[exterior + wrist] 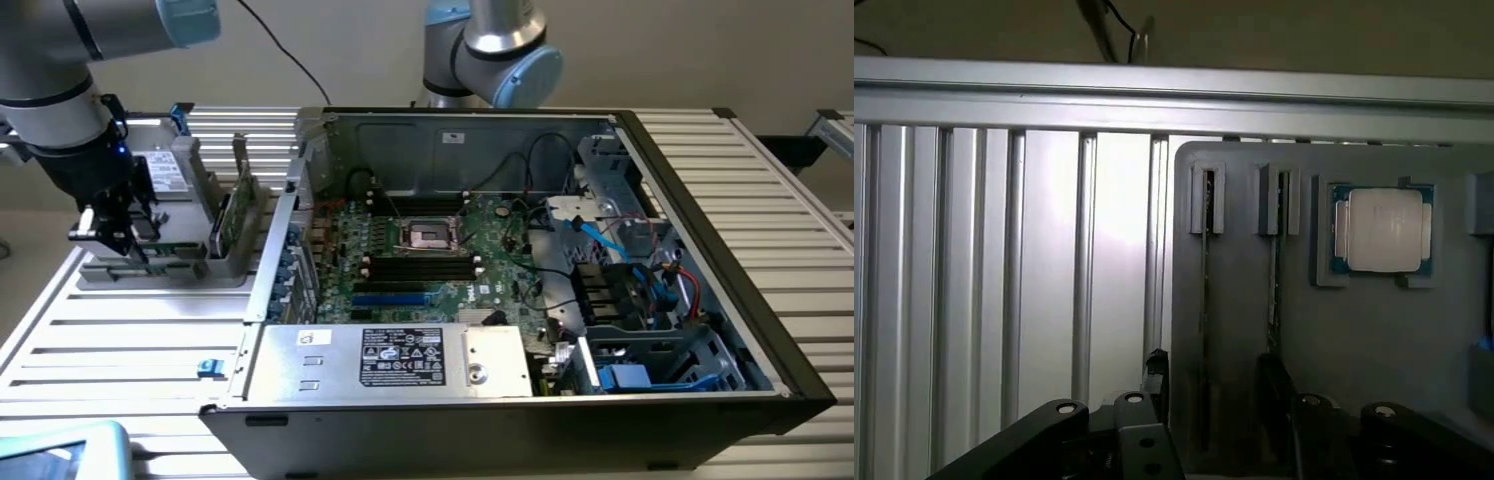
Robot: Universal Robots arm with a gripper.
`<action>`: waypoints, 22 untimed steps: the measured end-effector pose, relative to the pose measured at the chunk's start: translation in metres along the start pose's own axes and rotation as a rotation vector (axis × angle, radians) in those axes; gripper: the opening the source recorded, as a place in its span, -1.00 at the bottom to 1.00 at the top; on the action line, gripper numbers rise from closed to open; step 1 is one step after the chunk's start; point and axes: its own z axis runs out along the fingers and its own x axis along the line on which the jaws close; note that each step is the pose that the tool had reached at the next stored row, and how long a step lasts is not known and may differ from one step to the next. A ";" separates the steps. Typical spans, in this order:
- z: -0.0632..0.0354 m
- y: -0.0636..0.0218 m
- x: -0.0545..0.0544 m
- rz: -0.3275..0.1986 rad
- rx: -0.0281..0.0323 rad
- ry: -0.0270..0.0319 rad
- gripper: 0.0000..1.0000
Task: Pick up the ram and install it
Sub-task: 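Pick up the ram and move it above insertion slot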
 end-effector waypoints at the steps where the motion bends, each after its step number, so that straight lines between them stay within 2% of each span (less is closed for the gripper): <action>1: 0.0018 0.0000 0.000 0.000 0.0000 0.0000 -0.03; 8: 0.0141 0.0000 0.001 0.000 -0.0001 0.0000 -0.03; 18: 0.0232 0.0006 0.003 0.000 -0.0001 0.0000 -0.03; 20: 0.0252 0.0005 0.003 0.000 0.0000 0.0000 -0.07; 21: 0.0260 0.0004 0.003 0.000 -0.0001 0.0001 -0.20; 22: 0.0267 0.0004 0.003 0.000 -0.0001 0.0001 -0.20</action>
